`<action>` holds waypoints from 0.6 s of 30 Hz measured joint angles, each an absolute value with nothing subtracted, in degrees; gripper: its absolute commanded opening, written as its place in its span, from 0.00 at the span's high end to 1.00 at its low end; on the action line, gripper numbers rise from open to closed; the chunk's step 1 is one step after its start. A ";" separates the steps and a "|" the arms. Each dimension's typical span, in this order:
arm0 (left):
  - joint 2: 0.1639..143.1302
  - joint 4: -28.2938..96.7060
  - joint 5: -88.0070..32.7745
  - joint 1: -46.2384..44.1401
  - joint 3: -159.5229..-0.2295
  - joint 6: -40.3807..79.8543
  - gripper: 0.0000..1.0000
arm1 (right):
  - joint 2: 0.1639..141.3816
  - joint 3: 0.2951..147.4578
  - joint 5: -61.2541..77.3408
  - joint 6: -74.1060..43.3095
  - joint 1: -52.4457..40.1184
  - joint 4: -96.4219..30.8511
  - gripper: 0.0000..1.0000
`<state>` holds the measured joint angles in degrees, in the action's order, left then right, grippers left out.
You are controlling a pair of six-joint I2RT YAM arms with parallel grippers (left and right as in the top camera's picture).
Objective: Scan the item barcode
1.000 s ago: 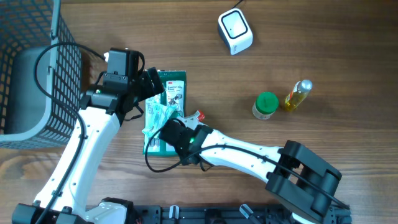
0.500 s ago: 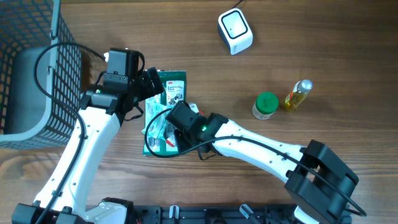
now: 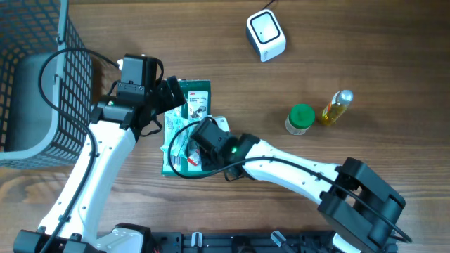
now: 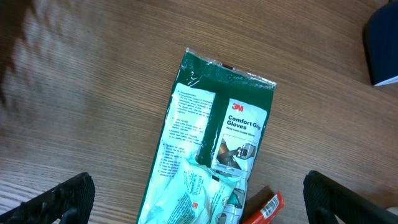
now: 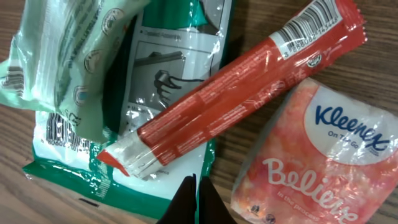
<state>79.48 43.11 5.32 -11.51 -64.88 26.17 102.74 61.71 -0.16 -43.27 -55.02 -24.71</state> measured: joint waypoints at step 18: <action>79.48 43.11 5.32 -11.51 -64.88 26.17 0.00 | 102.74 60.75 -0.30 -43.48 -55.02 -22.52 0.95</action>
